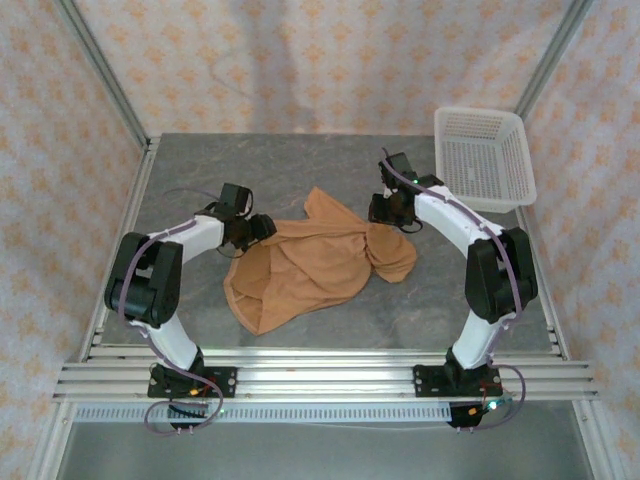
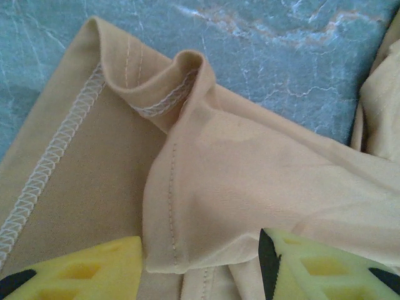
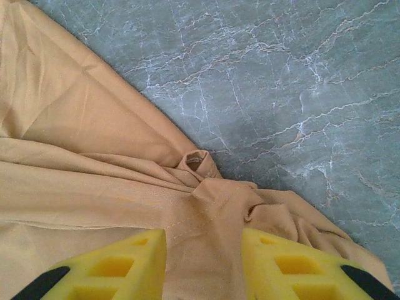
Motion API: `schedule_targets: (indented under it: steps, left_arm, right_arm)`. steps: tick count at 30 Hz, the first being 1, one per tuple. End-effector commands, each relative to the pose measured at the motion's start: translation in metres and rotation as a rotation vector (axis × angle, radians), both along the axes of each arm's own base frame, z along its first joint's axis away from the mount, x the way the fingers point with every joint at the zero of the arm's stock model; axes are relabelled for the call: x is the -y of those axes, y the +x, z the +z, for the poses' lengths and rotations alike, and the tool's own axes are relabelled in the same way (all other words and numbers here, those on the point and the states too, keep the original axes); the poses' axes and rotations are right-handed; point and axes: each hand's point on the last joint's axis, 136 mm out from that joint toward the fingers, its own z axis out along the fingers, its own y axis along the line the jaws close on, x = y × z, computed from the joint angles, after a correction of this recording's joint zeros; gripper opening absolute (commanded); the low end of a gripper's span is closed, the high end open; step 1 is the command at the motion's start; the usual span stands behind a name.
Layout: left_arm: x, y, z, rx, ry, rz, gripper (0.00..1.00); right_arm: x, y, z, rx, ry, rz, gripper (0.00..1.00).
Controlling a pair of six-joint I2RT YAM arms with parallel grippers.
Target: Fold the inside-out t-shirt
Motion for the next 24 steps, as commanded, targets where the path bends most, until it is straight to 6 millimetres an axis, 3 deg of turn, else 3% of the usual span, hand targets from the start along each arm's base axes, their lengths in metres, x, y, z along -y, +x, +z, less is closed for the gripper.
schedule_targets:
  steps: [1,6,11,13,14,19,24]
  left_arm:
    - [0.001,-0.001,-0.009,-0.006,0.007,-0.002,0.52]
    - [0.007,0.001,-0.008,0.0,-0.02,0.002,0.44]
    - [0.013,0.003,0.0,0.018,-0.056,0.007,0.18]
    - [0.015,0.004,0.006,0.028,-0.07,0.009,0.02]
    - [0.015,0.004,0.009,0.031,-0.074,0.011,0.0]
    - [0.017,0.009,0.044,0.058,-0.097,0.02,0.0]
    - [0.008,0.02,0.107,0.137,-0.132,0.049,0.0]
  right_arm:
    - [0.0,0.005,0.022,0.043,0.018,-0.014,0.36]
    - [0.0,0.006,0.023,0.045,0.017,-0.015,0.36]
    - [0.002,0.004,0.019,0.035,0.007,-0.017,0.36]
    - [0.004,0.002,0.018,0.031,-0.002,-0.017,0.36]
    - [0.006,0.001,0.017,0.029,-0.008,-0.021,0.36]
    - [0.023,-0.006,0.005,-0.001,-0.1,-0.048,0.36]
    - [0.026,-0.015,-0.013,-0.042,-0.116,-0.041,0.36]
